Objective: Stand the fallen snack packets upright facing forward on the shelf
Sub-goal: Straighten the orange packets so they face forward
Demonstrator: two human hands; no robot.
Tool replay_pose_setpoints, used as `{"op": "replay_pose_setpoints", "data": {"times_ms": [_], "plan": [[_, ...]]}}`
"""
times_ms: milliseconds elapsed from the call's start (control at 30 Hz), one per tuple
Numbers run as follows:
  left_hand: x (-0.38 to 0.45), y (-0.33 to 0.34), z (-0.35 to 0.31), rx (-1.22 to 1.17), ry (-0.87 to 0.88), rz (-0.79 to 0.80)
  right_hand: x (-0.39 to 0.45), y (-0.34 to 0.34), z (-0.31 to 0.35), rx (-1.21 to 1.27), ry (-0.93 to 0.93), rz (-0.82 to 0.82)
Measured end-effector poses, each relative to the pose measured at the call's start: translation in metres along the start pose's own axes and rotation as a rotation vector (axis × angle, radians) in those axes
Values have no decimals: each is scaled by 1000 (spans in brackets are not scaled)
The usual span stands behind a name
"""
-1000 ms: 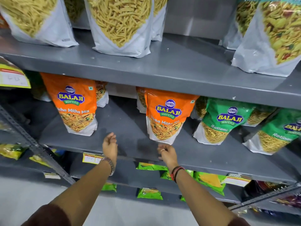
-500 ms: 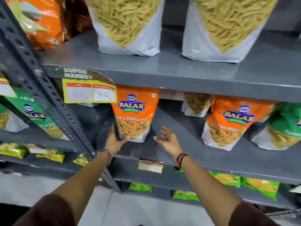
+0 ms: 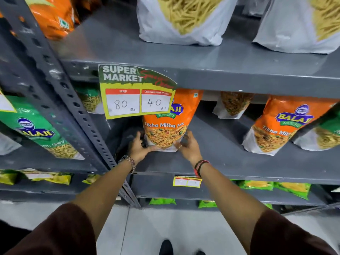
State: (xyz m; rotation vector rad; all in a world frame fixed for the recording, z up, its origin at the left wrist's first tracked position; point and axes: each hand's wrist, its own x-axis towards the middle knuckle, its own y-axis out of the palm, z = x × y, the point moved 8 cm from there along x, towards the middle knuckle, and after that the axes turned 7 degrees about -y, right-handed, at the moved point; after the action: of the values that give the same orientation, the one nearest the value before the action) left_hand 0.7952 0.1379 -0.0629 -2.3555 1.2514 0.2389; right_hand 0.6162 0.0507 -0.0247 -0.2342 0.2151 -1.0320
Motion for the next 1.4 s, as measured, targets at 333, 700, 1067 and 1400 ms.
{"op": "replay_pose_setpoints", "data": {"times_ms": [333, 700, 1067, 1400], "plan": [[-14, 3, 7, -42, 3, -149, -4, -7, -13, 88, 88, -30], [-71, 131, -7, -138, -4, -194, -81, -188, -69, 39, 123, -501], [-71, 295, -92, -163, -4, 343, -78, -334, -105, 124, 160, -441], [-75, 356, -117, -226, 11, 246, -35, -348, -114, 141, 93, -147]]}}
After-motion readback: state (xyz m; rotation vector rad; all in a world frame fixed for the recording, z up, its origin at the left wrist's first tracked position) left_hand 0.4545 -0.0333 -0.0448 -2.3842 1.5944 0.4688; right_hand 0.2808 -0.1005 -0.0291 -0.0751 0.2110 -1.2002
